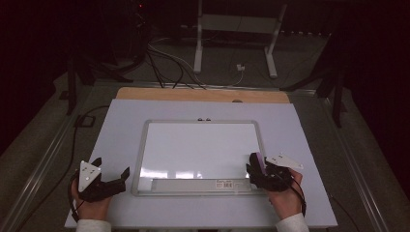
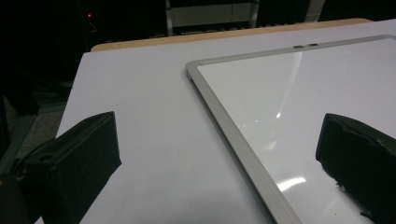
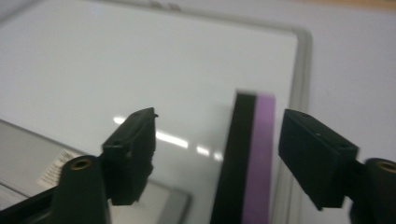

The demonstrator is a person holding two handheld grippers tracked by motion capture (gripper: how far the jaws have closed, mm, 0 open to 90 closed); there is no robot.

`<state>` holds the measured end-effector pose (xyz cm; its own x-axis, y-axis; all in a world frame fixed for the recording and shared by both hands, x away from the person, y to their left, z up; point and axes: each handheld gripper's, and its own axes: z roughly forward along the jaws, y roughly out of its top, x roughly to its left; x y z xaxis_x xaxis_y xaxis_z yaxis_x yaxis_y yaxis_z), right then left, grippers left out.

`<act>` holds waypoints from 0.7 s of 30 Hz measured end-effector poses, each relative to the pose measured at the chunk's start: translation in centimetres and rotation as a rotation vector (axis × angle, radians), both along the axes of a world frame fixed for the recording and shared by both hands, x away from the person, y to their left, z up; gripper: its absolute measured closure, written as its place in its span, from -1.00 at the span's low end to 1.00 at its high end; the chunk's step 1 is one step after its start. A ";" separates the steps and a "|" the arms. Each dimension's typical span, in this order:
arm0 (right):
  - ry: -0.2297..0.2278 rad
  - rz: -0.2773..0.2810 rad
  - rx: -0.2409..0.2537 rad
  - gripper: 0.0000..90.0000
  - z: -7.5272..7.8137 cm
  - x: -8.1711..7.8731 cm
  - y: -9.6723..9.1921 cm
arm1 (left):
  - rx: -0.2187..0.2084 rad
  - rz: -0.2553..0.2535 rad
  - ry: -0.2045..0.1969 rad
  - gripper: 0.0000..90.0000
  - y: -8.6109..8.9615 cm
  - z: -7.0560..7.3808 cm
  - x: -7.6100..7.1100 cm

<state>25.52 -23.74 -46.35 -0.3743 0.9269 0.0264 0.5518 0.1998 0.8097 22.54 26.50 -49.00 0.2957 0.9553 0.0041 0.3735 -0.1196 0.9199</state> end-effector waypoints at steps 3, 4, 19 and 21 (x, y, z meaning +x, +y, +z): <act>-0.046 0.028 0.008 -0.61 0.2 0.3 0.1 | -0.003 -0.001 -0.002 -0.99 0.0 0.0 0.0; -0.062 0.034 0.005 -0.65 0.2 0.3 0.1 | -0.004 -0.002 -0.004 -0.99 0.0 0.0 0.0; -0.172 0.024 0.097 -0.97 0.3 0.2 -3.4 | -0.028 -0.021 -0.035 -0.99 -0.2 0.6 -0.3; -0.187 0.023 0.113 -0.97 0.2 -0.1 -4.1 | -0.029 -0.025 -0.039 -0.99 -0.2 0.7 -0.3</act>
